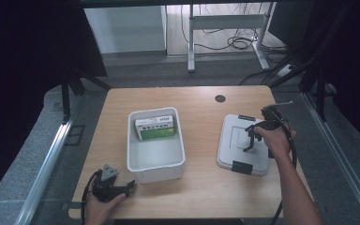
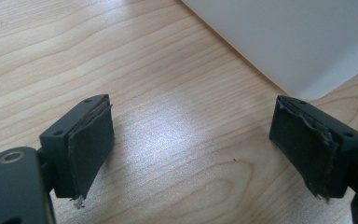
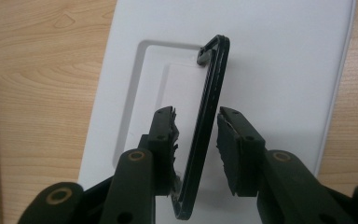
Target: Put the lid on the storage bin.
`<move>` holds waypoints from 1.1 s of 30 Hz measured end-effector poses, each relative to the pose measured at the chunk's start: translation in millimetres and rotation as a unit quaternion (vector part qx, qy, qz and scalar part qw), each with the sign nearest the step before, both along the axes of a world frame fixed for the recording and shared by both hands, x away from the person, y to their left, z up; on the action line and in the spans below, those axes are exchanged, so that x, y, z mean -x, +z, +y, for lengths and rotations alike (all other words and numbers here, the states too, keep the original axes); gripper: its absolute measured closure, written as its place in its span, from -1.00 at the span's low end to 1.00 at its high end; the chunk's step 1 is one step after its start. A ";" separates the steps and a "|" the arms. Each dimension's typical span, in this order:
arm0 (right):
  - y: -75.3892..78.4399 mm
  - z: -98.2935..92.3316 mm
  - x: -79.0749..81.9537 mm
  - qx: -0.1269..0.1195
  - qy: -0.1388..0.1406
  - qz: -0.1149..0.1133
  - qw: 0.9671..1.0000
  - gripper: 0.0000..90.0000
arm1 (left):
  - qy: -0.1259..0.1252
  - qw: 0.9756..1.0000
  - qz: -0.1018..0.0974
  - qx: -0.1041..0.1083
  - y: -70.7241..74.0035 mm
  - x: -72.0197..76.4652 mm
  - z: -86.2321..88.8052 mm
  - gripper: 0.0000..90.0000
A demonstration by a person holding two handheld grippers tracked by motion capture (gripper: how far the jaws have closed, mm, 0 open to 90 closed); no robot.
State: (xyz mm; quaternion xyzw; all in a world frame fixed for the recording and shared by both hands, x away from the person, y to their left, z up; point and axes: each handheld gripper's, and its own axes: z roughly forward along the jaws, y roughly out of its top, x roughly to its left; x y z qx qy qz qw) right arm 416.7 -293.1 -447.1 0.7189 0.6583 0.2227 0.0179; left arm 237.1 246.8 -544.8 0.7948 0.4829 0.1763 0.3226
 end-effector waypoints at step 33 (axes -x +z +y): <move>18.6 -10.6 3.7 -0.078 -0.064 0.023 0.995 0.89 | 0.000 1.000 0.000 0.000 0.0 -0.3 -0.1 -0.70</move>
